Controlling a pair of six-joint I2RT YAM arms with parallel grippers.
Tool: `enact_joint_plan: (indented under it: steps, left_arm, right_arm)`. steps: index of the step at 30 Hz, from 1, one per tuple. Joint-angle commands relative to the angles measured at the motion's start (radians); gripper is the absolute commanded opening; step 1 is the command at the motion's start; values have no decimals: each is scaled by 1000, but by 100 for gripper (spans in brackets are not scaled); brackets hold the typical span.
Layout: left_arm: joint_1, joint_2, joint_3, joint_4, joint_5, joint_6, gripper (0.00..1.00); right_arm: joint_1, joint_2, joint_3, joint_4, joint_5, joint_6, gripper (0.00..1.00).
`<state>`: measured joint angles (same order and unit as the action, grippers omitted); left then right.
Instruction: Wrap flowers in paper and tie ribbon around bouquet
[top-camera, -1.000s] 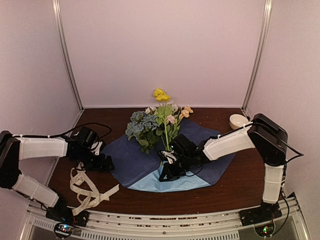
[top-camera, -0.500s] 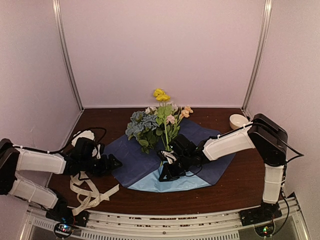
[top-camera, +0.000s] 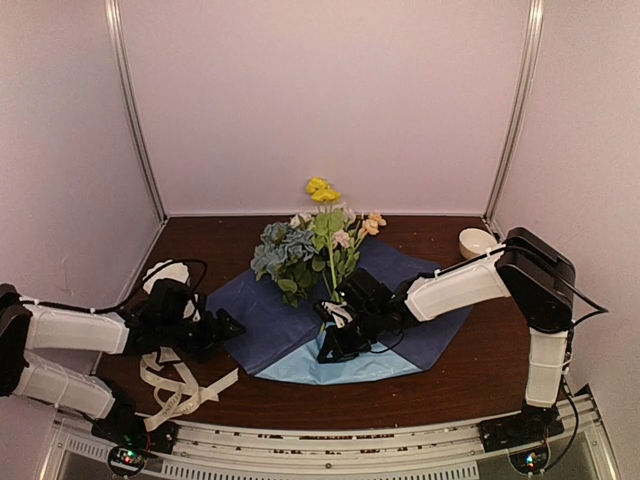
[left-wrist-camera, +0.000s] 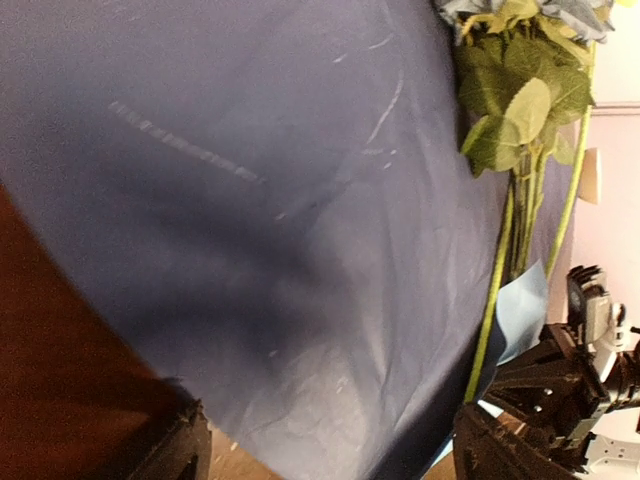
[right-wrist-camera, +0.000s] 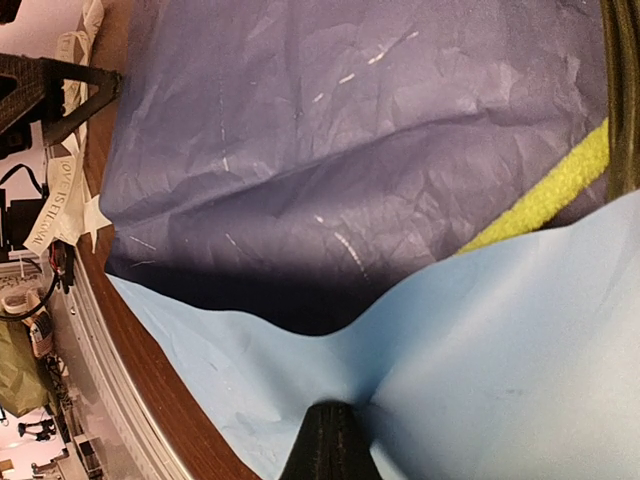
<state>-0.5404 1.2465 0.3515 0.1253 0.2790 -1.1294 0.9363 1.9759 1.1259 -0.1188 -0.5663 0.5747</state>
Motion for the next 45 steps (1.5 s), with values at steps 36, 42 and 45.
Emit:
enact_joint_plan:
  steps: [36, 42, 45]
  left_arm:
    - [-144, 128, -43, 405, -32, -152, 61]
    - [-142, 224, -48, 588, 10, -153, 60]
    - [-142, 191, -31, 563, 5, -106, 60]
  right_arm:
    - [12, 3, 19, -39, 61, -18, 0]
    - [14, 0, 11, -33, 60, -16, 0]
    - [14, -3, 5, -29, 62, -14, 0]
